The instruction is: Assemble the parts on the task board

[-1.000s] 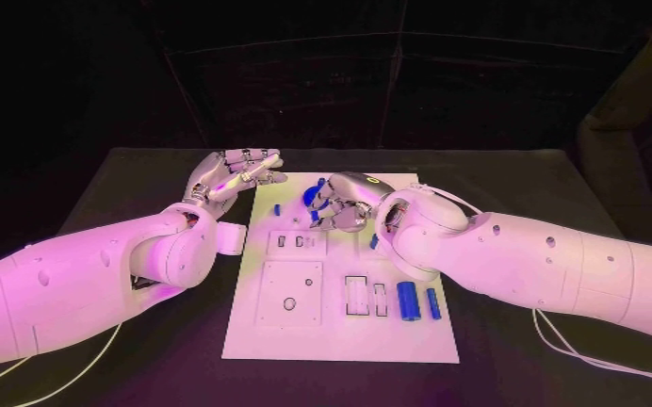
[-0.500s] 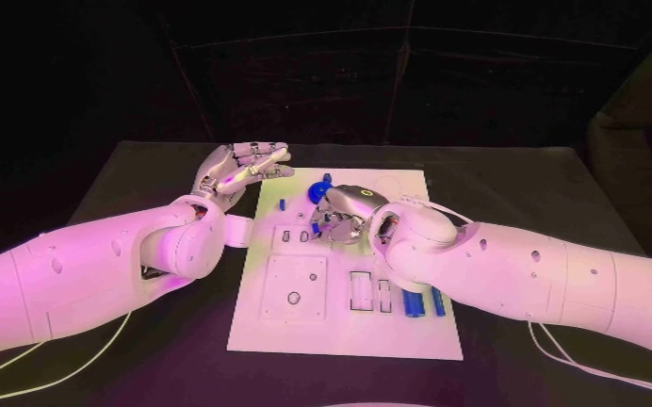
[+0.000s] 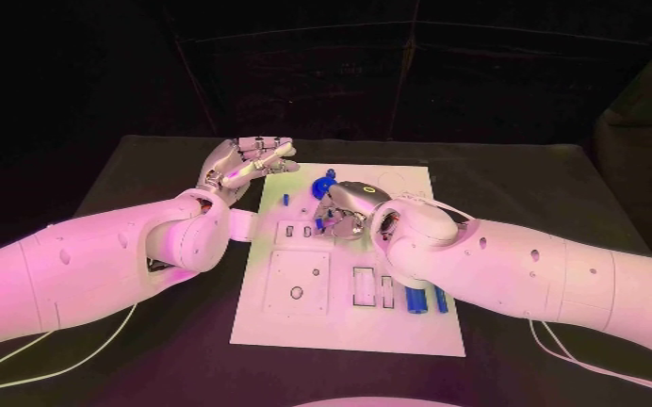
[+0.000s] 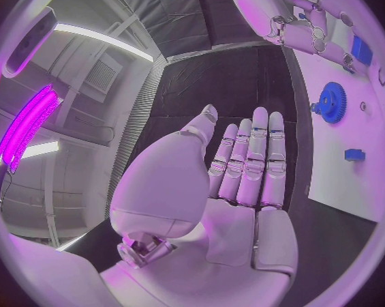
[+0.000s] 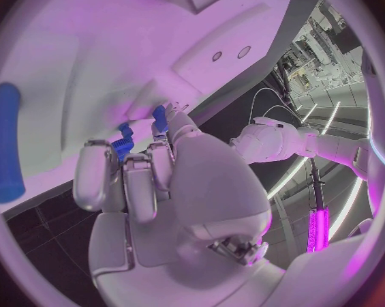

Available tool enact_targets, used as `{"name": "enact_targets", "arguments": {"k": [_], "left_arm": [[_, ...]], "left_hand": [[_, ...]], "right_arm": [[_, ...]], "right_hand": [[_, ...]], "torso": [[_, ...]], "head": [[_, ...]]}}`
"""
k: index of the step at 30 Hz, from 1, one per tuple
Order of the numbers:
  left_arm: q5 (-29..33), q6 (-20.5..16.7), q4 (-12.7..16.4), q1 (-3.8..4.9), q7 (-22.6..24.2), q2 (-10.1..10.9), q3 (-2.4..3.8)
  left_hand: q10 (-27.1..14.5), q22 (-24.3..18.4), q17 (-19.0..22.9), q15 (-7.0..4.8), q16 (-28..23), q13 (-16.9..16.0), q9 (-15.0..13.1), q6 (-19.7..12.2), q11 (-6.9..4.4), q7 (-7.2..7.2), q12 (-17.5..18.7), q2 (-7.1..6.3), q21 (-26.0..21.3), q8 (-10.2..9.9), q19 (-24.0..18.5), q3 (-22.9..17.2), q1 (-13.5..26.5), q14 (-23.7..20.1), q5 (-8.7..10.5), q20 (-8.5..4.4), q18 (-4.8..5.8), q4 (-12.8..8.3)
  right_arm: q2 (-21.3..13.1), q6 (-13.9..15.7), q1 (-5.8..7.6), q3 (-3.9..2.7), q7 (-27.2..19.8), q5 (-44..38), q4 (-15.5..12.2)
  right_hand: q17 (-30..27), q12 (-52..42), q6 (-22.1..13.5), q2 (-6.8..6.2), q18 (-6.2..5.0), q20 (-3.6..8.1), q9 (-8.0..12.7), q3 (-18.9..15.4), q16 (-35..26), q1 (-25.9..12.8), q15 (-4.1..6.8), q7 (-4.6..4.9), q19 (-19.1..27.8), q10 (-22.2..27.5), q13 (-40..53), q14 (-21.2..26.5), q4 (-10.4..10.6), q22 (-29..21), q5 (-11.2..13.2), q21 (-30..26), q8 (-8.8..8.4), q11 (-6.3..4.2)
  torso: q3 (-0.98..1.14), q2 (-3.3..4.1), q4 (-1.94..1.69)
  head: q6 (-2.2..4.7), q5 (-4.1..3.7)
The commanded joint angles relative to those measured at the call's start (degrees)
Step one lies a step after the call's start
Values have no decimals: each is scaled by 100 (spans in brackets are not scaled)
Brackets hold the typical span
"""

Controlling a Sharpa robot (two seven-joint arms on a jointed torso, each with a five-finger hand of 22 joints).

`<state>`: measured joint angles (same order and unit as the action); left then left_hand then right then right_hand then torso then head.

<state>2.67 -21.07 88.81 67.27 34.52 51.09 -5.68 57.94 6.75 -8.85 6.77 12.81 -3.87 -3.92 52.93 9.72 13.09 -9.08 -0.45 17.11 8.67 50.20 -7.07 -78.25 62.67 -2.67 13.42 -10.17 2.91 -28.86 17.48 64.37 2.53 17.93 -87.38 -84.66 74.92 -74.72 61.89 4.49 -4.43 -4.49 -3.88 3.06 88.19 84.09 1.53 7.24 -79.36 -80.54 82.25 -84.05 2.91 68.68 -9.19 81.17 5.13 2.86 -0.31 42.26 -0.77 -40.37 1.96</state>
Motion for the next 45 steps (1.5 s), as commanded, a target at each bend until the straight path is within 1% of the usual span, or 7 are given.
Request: {"name": "enact_targets", "arguments": {"k": [1,8,11,19,31,37,45], "left_arm": [[6,74,0,11,42,-11,5],[6,78,-10,11,38,-18,5],[6,77,-12,11,36,-18,5],[6,79,-19,11,35,-18,5],[6,72,-28,11,23,-15,5],[6,72,-32,11,20,-16,5],[6,71,-36,11,20,-17,5]], "left_hand": [[40,-6,-5,23,-21,9,9,29,10,3,24,39,-29,-33,45,5,-3,18,-21,11,-37,-30],[40,-6,-5,23,-21,9,9,29,10,3,24,39,-29,-33,45,5,-3,18,-21,11,-37,-30],[40,-6,-5,23,-21,9,9,29,10,3,24,39,-29,-33,45,5,-3,18,-21,11,-37,-30],[40,-6,-5,23,-21,9,9,29,10,3,24,39,-29,-33,45,5,-3,18,-21,11,-37,-30],[40,-6,-5,23,-21,9,9,29,10,3,24,39,-29,-33,45,5,-3,18,-21,11,-37,-30],[40,-6,-5,23,-21,9,9,29,10,3,24,39,-29,-33,45,5,-3,18,-21,11,-37,-30],[40,-6,-5,23,-21,9,9,29,10,3,24,39,-29,-33,45,5,-3,18,-21,11,-37,-30]], "right_arm": [[27,-93,-2,0,-4,-73,13],[70,-132,-20,1,-14,-74,34],[83,-158,-25,1,-13,-74,42],[90,-272,-33,1,4,-74,57],[74,-400,-45,2,75,-335,15],[70,-413,-49,3,139,-439,-11],[69,-382,-50,3,220,-503,-24]], "right_hand": [[1068,21,56,19,14,31,-5,28,-30,-59,52,-35,-2,-67,-585,-495,-1,-5,-22,-16,8,-89],[1069,19,50,7,14,31,-3,38,-30,-79,51,-33,-1,-68,-582,-495,1,-10,-22,-19,2,-86],[1069,19,50,7,14,31,-3,38,-30,-79,51,-33,-1,-68,-582,-495,1,-10,-22,-19,2,-86],[1064,25,44,-1,12,30,-2,50,-32,-103,49,-29,5,-66,-585,-494,5,-22,-20,-25,-5,-83],[1052,303,-155,-190,5,-5,20,115,-41,-269,2,50,26,107,-809,-491,6,-69,36,-54,-128,-22],[1041,394,-226,-313,2,-31,18,113,-48,-383,-24,77,34,164,-884,-488,34,-87,41,-67,-139,6],[1033,458,-266,-404,-3,-45,16,111,-54,-471,-35,87,45,204,-940,-486,64,-111,35,-81,-137,17]], "torso": [[0,-2,-1],[3,1,-5],[-1,-1,-4],[0,-1,-4],[0,0,-6],[-1,0,-8],[-1,-2,-6]], "head": [[-14,-1],[-37,5],[-42,3],[-55,8],[-68,1],[-72,-2],[-74,3]]}}
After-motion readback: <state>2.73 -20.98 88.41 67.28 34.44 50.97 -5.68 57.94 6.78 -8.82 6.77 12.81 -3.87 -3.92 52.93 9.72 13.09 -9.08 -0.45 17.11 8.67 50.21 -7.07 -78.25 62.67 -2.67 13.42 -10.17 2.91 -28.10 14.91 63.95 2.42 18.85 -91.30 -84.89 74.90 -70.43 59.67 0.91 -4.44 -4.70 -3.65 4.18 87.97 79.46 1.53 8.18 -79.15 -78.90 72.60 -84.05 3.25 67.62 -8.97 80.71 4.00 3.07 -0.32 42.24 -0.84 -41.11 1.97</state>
